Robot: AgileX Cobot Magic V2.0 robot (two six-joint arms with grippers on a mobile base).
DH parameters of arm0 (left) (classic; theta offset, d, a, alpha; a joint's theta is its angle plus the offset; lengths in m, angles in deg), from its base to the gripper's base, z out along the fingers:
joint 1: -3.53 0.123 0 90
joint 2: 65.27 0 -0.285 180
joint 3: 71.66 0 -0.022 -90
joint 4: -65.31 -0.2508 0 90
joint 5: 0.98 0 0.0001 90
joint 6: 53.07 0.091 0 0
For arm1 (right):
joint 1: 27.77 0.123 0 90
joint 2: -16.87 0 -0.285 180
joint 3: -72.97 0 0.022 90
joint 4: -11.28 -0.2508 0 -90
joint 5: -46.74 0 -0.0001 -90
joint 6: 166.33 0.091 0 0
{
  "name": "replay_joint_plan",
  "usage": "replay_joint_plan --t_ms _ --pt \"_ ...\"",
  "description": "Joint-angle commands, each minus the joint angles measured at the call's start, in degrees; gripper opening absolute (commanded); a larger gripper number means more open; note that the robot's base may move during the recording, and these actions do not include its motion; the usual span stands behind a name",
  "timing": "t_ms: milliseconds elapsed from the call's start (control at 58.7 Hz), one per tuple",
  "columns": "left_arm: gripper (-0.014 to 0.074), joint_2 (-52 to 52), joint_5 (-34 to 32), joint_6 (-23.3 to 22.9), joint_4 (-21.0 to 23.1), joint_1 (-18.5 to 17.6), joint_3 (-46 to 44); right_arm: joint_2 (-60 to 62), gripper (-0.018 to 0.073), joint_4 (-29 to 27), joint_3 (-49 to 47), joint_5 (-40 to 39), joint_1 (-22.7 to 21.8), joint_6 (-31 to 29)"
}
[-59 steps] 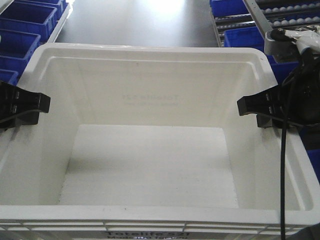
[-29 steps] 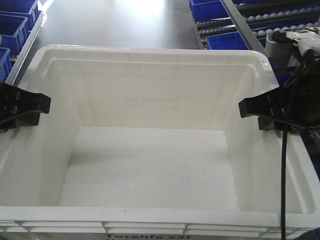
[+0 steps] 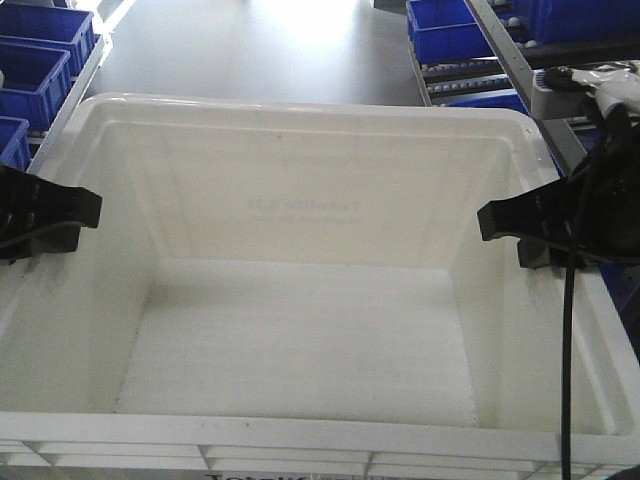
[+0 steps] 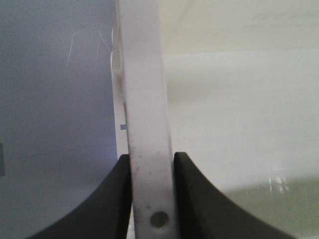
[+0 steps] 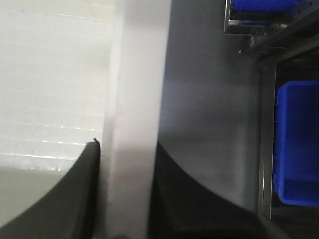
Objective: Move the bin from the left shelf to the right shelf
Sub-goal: 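Hold the crate with both grippers while the base turns away, then keep holding the crate while the base drives past the windows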
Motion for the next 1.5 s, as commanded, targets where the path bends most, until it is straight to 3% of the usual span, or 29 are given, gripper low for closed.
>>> replay_joint_plan --t_ms 0,1482 --pt "-0.0006 1.71 -5.67 0.97 -1.66 -0.36 -2.11 1.87 0.0013 2.42 -2.23 -1.49 -0.13 -1.97" --pt "-0.0006 1.71 -5.71 0.97 -1.66 -0.36 -2.11 1.87 0.0013 2.43 -2.23 -1.32 -0.13 -1.97"
